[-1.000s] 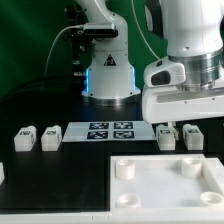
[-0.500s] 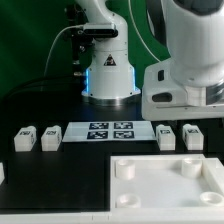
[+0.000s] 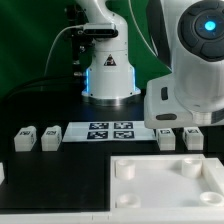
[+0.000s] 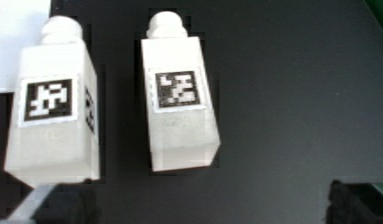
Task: Assemble one leg
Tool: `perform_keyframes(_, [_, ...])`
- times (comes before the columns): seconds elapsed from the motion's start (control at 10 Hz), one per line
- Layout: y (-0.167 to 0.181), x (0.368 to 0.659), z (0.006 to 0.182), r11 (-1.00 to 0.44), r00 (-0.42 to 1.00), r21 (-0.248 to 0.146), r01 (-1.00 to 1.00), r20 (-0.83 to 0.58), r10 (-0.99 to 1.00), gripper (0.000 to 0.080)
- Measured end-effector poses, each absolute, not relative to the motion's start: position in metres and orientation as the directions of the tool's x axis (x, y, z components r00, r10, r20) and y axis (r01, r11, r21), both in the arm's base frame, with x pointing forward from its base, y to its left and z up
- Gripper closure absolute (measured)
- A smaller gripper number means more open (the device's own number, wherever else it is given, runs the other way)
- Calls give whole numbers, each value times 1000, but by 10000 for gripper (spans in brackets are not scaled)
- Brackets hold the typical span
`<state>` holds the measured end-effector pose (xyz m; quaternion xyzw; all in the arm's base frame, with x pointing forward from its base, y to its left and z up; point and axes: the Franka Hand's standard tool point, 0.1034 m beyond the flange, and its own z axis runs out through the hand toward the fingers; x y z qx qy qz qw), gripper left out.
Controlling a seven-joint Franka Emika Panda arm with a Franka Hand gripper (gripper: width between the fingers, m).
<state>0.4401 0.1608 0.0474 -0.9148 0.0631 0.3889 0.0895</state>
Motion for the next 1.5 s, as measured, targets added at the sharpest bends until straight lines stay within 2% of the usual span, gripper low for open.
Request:
perform_keyframes(0.6, [166, 413, 17, -979, 679, -101, -178, -732, -48, 151])
perform_keyframes(1.1, [167, 407, 11, -979, 666, -97, -177, -745, -47, 151])
perform_keyframes(1.2, [166, 407, 11, -979, 666, -97, -177, -745, -47, 177])
perform_keyframes(1.3, [166, 407, 11, -979, 666, -97, -177, -745, -47, 309])
perform_keyframes(1.4, [166, 407, 11, -979, 666, -97, -177, -745, -47, 309])
perform_keyframes(1.5, [167, 407, 11, -979, 666, -97, -177, -745, -47, 506])
